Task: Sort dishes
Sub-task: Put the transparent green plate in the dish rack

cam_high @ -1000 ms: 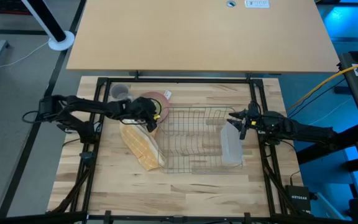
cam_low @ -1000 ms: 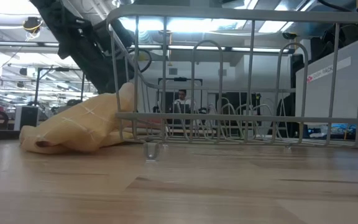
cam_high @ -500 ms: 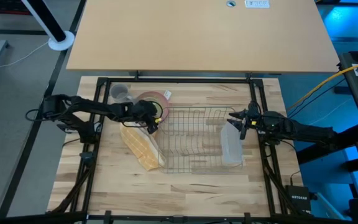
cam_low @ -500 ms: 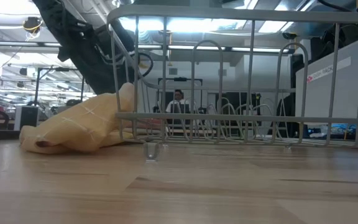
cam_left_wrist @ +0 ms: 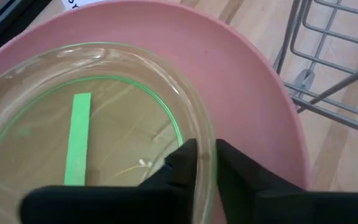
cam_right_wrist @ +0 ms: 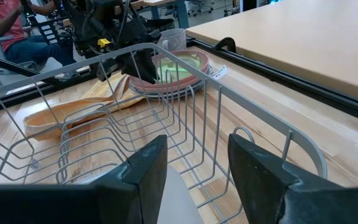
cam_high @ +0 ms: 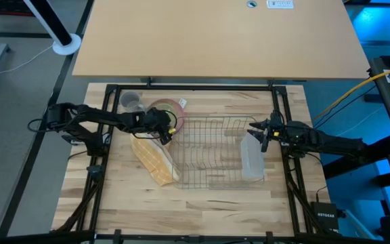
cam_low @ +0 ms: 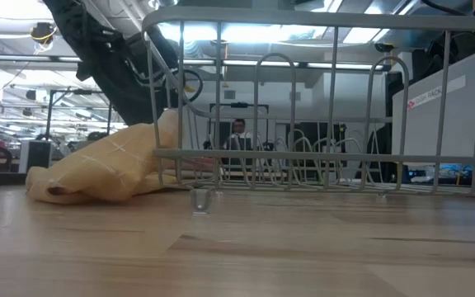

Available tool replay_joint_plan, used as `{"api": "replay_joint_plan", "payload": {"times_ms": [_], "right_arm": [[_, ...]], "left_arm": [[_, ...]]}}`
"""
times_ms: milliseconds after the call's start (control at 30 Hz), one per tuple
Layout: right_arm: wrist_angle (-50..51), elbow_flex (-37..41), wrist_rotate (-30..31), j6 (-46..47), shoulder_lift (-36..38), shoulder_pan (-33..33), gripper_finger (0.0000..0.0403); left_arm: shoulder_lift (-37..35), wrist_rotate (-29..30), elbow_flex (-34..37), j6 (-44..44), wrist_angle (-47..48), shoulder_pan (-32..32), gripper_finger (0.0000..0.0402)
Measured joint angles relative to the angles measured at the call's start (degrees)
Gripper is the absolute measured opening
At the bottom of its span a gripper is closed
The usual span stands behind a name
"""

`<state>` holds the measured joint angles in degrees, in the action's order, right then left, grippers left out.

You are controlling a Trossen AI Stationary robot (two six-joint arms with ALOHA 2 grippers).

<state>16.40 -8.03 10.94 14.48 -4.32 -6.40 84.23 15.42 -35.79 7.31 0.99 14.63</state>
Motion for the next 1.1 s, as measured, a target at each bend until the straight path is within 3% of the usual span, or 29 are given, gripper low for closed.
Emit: {"api": "replay_joint_plan", "payload": {"times_ms": [100,400,700,1100], "right_arm": [[0.0,0.0,0.0,0.0,0.0,0.0,0.0175],[0.0,0.0,0.0,0.0,0.0,0.0,0.0175],[-0.5,0.0,0.0,0.0,0.0,0.0,0.0175],[-12.3,0.1,-0.1,0.1,0.0,0.0,0.0175]], "left_arm": [[0.0,0.0,0.0,0.0,0.0,0.0,0.0007],[-1.7,0.0,0.0,0.9,-0.3,0.0,0.0002],[-11.1,3.3,0.0,1.5,3.6,0.2,0.0001],[-24.6,4.3,0.0,3.4,2.9,0.5,0.0]]}}
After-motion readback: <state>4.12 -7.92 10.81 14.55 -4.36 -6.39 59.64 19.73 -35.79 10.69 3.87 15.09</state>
